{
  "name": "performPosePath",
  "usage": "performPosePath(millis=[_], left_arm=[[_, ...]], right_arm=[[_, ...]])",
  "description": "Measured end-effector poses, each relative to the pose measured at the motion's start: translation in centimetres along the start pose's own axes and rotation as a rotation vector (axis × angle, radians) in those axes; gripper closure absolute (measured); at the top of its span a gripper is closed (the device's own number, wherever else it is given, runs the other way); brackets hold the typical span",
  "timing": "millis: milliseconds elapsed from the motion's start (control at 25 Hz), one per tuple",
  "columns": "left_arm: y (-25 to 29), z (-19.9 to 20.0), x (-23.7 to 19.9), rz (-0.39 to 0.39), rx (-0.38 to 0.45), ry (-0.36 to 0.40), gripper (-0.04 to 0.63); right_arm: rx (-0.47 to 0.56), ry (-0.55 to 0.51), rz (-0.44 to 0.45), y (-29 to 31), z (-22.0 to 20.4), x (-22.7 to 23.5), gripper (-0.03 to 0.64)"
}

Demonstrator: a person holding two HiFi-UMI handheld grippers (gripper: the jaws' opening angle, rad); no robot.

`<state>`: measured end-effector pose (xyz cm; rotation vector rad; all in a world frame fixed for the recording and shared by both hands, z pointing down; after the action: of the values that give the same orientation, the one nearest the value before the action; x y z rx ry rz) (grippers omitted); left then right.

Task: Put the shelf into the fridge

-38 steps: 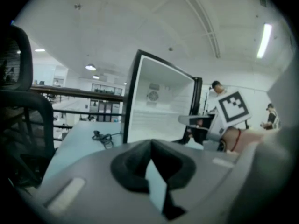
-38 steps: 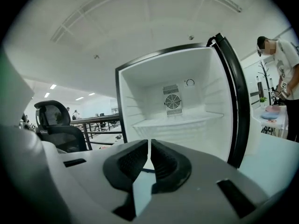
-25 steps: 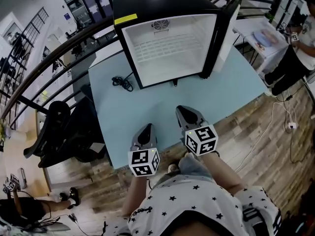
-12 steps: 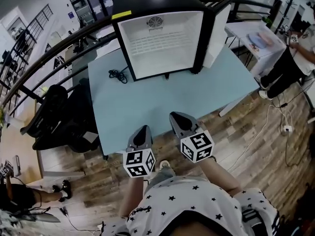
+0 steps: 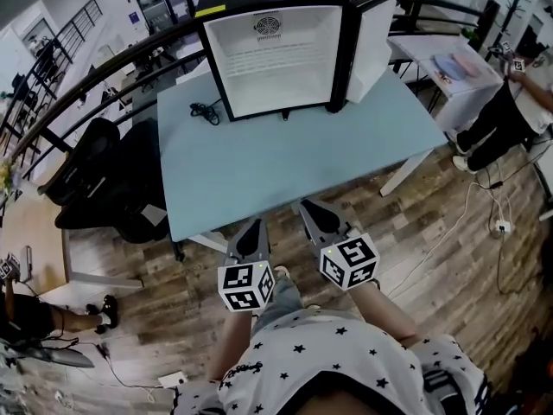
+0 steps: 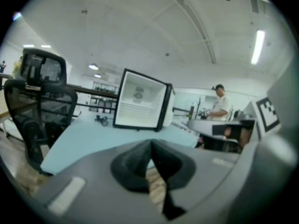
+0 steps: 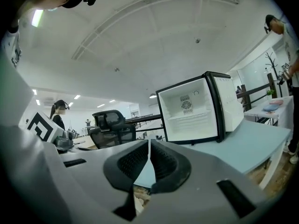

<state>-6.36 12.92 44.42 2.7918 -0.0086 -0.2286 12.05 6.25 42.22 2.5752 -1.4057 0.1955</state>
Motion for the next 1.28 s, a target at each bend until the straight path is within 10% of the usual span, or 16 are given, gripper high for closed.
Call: performPosePath(millis=[1280], left_arm=[[-6.4, -2.4, 1.9, 0.016, 0.006, -0.014, 0.589]], right_arm=[[-0.003, -0.037, 0.033, -4.8, -0.9, -4.2, 0.597]])
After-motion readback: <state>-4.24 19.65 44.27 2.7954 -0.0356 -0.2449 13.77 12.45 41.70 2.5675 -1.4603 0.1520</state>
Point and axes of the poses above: the fingertips, and each gripper's own axes: y forward along the fingers, x to its right, z out of its top, the point moved 10 cm from there along -y, backward along the fingers, and after that the axes turned 9 degrees about z, right-handed, at the moved point
